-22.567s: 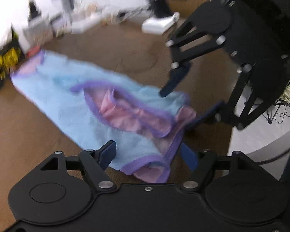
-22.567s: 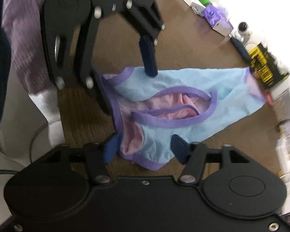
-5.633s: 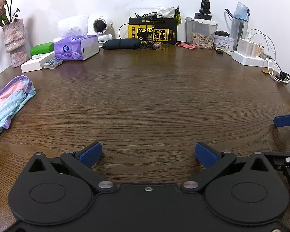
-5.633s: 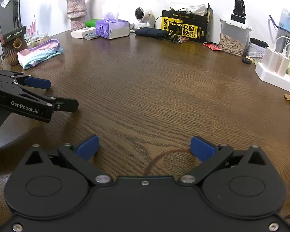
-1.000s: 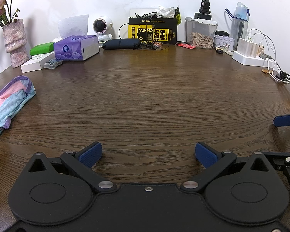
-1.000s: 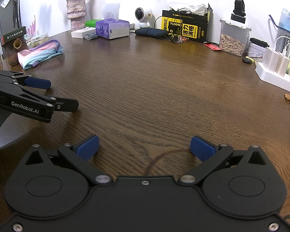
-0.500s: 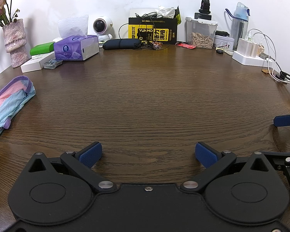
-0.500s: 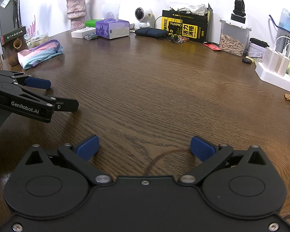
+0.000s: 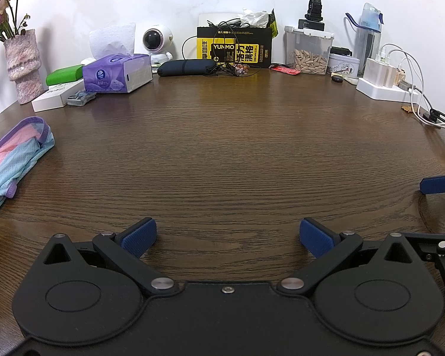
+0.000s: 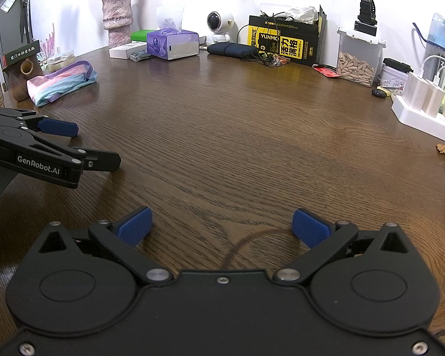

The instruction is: Fold clothes

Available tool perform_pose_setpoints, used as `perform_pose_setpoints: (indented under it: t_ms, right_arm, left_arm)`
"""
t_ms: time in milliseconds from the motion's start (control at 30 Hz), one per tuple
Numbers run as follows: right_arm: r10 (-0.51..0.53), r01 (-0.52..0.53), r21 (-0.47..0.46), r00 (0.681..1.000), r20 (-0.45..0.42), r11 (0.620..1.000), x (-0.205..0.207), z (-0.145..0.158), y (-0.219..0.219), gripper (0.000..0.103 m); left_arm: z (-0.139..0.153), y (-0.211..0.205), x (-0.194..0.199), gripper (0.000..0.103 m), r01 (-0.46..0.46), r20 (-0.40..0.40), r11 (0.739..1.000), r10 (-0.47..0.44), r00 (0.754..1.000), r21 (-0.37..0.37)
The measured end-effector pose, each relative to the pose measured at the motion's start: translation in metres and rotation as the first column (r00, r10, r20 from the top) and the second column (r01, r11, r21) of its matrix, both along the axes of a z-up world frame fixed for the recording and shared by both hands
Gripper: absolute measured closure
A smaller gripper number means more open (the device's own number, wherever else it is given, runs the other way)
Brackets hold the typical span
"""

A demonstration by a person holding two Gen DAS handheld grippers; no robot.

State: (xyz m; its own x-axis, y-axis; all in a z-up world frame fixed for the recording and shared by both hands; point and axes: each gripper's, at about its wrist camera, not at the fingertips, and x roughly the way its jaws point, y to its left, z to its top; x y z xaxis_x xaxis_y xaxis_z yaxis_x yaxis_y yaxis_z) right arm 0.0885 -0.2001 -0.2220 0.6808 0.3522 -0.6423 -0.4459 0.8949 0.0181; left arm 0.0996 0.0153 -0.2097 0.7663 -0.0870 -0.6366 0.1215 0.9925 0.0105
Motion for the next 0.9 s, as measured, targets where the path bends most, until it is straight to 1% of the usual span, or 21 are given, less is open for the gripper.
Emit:
perform_pose_setpoints:
  t_ms: [500,900]
  right_arm:
    - [0.000,0.000,0.000,1.000,0.000,1.000,0.0000,0.0000,0.0000,0.000]
    - [0.000,0.000,0.000,1.000,0.001,1.000,0.0002,0.0000,0.0000,0.000]
  left_arm:
    - [0.0000,0.0011,0.0012,0.000,-0.005,0.000,1.000,0.005,1.000,0.002]
    - [0.0001,-0.0025,-0.0006,0.000,-0.029,0.002,1.000,0.029,1.000,0.004]
